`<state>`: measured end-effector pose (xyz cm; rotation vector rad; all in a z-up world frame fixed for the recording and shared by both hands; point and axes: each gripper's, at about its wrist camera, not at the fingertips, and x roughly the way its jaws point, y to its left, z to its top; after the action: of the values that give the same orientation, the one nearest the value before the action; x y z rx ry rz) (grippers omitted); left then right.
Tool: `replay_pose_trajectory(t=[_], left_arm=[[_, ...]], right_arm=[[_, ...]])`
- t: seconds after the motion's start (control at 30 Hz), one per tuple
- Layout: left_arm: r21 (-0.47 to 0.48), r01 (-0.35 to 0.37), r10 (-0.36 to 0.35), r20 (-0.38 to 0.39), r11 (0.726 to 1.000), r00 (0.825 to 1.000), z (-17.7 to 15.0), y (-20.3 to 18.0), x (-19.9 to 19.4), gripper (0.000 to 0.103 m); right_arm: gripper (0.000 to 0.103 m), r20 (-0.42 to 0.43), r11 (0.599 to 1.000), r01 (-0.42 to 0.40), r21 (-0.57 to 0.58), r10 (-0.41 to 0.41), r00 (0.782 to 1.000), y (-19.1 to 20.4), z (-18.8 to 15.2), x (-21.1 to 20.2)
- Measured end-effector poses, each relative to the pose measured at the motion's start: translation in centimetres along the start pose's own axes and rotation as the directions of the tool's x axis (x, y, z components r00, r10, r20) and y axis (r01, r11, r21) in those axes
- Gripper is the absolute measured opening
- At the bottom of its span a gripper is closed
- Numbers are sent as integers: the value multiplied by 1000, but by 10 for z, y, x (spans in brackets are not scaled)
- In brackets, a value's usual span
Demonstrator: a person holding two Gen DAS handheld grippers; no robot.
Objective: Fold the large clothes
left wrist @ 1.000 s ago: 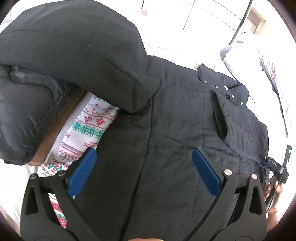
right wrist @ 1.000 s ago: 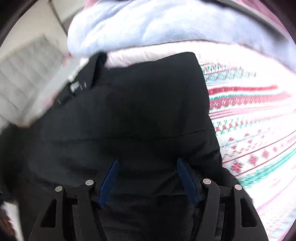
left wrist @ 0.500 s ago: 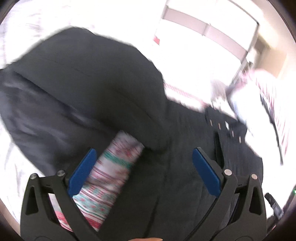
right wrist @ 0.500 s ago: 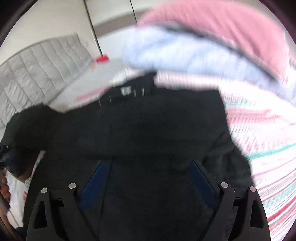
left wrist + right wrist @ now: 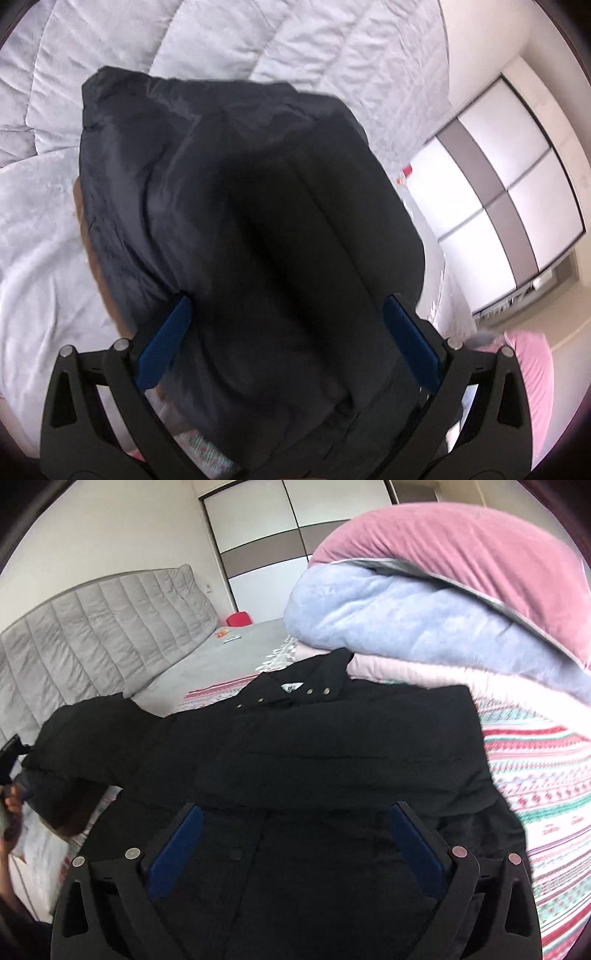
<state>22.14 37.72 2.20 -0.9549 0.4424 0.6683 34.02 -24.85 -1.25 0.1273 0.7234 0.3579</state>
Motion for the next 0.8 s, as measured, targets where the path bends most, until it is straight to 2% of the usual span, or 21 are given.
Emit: replay_pose_trajectory(t=[0.13, 0.17, 0.2, 0.23, 0.27, 0.3, 0.4, 0.57, 0.63, 0.7, 0.8], left_arm=[[-13, 32, -31, 82, 999, 996, 8, -12, 1, 102], [-8, 14, -13, 94, 1000, 995, 10, -13, 4, 92], [-1, -15, 15, 106, 1000, 994, 10, -15, 7, 71], [7, -34, 33, 110, 999, 993, 11, -17, 7, 54], [9, -18, 17, 103, 1000, 995, 10, -18, 6, 18], [-1, 2, -2, 102, 1000, 995, 10, -17, 5, 12], [9, 1, -3, 161, 1000, 987, 5, -24, -11, 10], [134, 6, -38, 239, 991, 970, -3, -65, -36, 8], [199, 32, -82, 252, 980, 964, -9, -90, -46, 8], [262, 65, -135, 256, 963, 957, -18, -114, -55, 8], [408, 129, -242, 239, 904, 940, -48, -162, -69, 8]], right_arm=[[101, 1, 1000, -13, 9, 13, 1000, -6, 0, 1], [101, 11, 1000, -15, 18, 15, 1000, -9, 2, 1], [101, 23, 999, -17, 30, 17, 1000, -13, 4, -1], [101, 35, 999, -24, 48, 23, 999, -16, 6, -4], [101, 47, 997, -35, 70, 32, 998, -22, 8, -7], [101, 56, 995, -45, 92, 40, 998, -26, 10, -10], [101, 70, 989, -63, 132, 54, 996, -37, 13, -15], [101, 77, 980, -89, 180, 76, 994, -51, 16, -18], [101, 78, 977, -93, 192, 79, 994, -55, 17, -19], [101, 74, 973, -92, 212, 78, 994, -61, 18, -19], [101, 67, 962, -89, 258, 74, 995, -74, 19, -18]])
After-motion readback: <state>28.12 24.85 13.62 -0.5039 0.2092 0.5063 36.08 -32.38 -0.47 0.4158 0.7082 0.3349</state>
